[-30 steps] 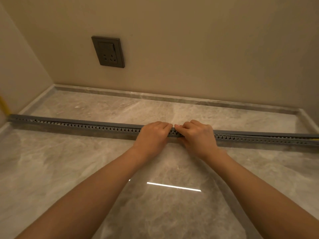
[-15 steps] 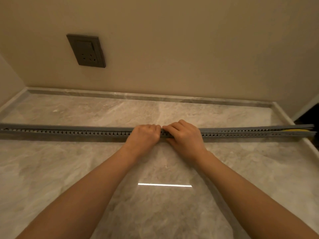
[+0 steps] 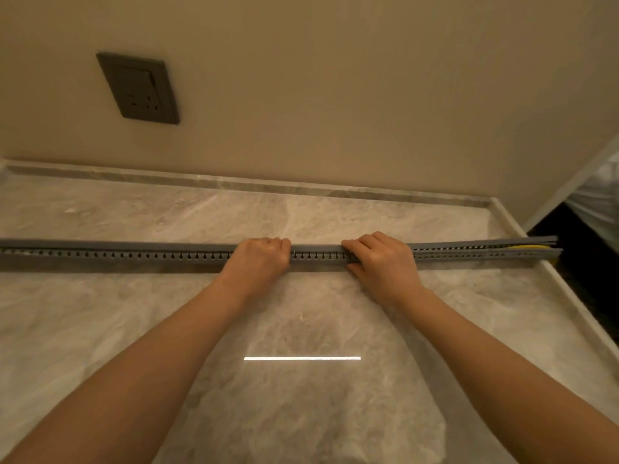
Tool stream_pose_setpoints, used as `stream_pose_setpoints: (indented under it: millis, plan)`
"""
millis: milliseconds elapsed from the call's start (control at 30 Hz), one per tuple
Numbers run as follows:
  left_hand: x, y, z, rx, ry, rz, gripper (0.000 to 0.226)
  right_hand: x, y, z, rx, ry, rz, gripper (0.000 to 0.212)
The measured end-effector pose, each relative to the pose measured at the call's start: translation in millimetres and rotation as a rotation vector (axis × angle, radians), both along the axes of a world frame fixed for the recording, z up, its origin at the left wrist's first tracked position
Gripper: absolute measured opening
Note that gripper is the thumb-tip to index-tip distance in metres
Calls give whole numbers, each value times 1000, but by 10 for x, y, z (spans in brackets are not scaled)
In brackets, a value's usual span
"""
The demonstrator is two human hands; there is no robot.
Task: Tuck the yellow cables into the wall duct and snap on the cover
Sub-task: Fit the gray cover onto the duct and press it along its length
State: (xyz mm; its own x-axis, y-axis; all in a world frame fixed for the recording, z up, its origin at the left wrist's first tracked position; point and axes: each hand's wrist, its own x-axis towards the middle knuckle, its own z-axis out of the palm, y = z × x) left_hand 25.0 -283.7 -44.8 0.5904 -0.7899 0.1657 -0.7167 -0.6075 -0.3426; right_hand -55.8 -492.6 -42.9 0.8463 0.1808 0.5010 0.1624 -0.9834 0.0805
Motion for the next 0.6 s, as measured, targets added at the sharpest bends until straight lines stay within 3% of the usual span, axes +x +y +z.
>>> stream_pose_setpoints:
  millis: [600]
  plan:
    - [15, 1, 3, -236, 171, 2, 24, 86, -74, 73, -74, 51, 65, 33]
